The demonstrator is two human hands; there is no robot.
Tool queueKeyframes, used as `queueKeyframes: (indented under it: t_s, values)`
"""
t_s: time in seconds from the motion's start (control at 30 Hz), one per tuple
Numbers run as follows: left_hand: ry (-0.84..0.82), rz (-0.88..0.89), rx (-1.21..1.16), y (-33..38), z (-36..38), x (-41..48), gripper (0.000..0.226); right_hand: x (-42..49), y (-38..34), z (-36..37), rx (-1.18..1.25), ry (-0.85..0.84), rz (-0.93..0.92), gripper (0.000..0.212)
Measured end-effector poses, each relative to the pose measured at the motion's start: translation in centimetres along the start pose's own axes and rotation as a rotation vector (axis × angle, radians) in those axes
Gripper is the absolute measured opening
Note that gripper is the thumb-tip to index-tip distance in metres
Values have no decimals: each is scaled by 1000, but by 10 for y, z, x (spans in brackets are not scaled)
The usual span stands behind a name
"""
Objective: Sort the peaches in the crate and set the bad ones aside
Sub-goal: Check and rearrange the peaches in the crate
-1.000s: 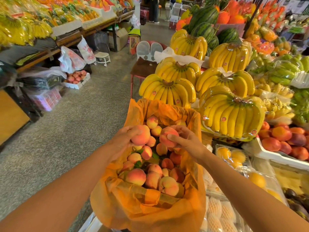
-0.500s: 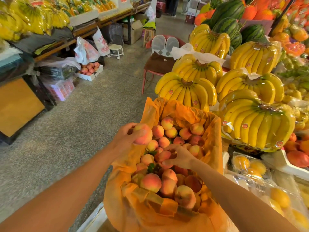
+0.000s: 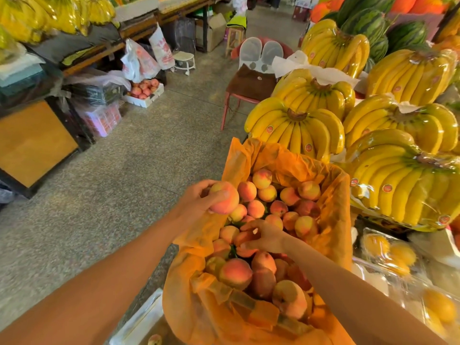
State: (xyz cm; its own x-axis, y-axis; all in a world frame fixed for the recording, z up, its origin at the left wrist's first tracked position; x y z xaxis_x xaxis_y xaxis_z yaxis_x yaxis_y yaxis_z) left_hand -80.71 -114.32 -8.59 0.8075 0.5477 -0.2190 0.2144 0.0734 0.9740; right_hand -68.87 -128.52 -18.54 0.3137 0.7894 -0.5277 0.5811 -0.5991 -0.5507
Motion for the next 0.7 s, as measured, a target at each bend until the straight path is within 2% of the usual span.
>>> queueKeyframes:
  t_s: [0.1,0.2,0.33,0.53,0.63,0.7]
  values:
    - [-13,8,33,3,4,2,49,-7,1,-7,76,-28,-9,35]
    - [-33,0,43,3,9,3,54,-13,-1,-7,90,-21,-36,27]
    - [-38,-12,31,2,11,3,64,-15,-4,-6,98,-38,-67,30]
    - [-48,-23,6,0,15,2,63,-14,4,-18,217,41,-71,31]
    - [-57,-3,31,6,20,1,67,-23,-4,-39,522,122,-102,33]
    - [-51,11,60,10,25,2,72,-35,-17,-55,745,126,-194,46]
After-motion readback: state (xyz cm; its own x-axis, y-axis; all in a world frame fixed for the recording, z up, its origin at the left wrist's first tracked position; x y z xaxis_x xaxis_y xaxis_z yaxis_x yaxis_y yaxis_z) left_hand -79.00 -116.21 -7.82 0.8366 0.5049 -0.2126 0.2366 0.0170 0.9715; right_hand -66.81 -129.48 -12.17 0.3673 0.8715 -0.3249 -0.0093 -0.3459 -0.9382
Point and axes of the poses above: each hand's wrist, its own x-axis towards the middle knuckle, its own z-axis out of the palm, y = z × x, the point moved 8 cm from there along x, towards the middle knuckle
